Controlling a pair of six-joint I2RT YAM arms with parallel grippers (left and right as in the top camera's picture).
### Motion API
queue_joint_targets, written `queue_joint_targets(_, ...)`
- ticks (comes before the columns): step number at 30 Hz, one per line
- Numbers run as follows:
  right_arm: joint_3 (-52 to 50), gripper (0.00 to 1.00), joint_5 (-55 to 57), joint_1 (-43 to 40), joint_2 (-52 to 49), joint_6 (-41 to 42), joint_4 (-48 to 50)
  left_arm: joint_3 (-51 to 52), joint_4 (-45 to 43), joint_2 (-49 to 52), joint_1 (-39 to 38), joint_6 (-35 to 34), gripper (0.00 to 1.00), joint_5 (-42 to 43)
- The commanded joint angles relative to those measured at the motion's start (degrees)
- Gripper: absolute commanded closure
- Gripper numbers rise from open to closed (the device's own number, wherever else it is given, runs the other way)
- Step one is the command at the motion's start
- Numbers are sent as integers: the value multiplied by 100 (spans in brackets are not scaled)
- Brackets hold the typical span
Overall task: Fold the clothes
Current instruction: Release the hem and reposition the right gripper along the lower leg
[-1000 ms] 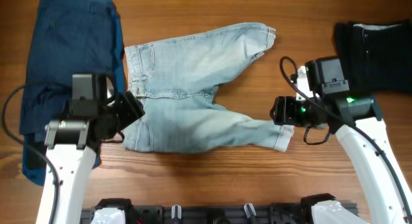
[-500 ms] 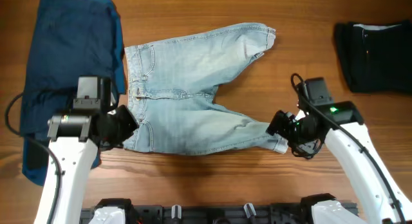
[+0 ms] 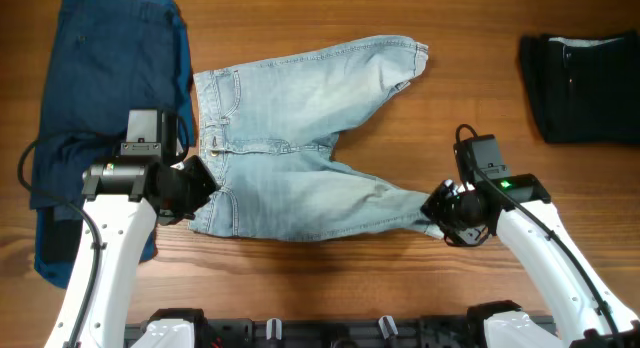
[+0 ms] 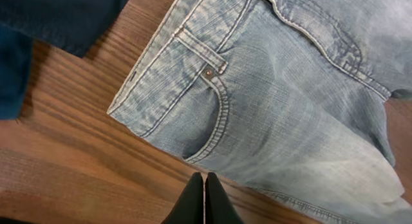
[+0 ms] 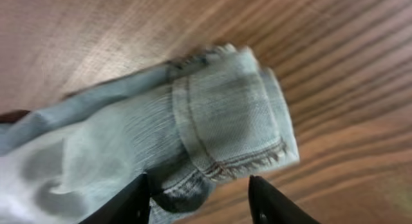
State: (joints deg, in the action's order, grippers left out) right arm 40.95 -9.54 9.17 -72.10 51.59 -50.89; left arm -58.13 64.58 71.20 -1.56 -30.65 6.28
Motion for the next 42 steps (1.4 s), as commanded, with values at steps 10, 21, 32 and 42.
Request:
queue_joint_targets(10,343,96,872,-26,391,-710,-225,-81,-94,17,-20,48,96,-37)
queue_joint_targets(21,557,15,1084,-26,776,361,-1147,-81,-164,17,-20,48,90,-39)
queue_joint_targets(32,-774,37,999,-26,776,533,599,-81,-225,17,-20,70,61,-39)
queue_joint_targets(42,-826,96,1067,-26,800,-549,1895,-81,-227,17,-20,70,60,-42)
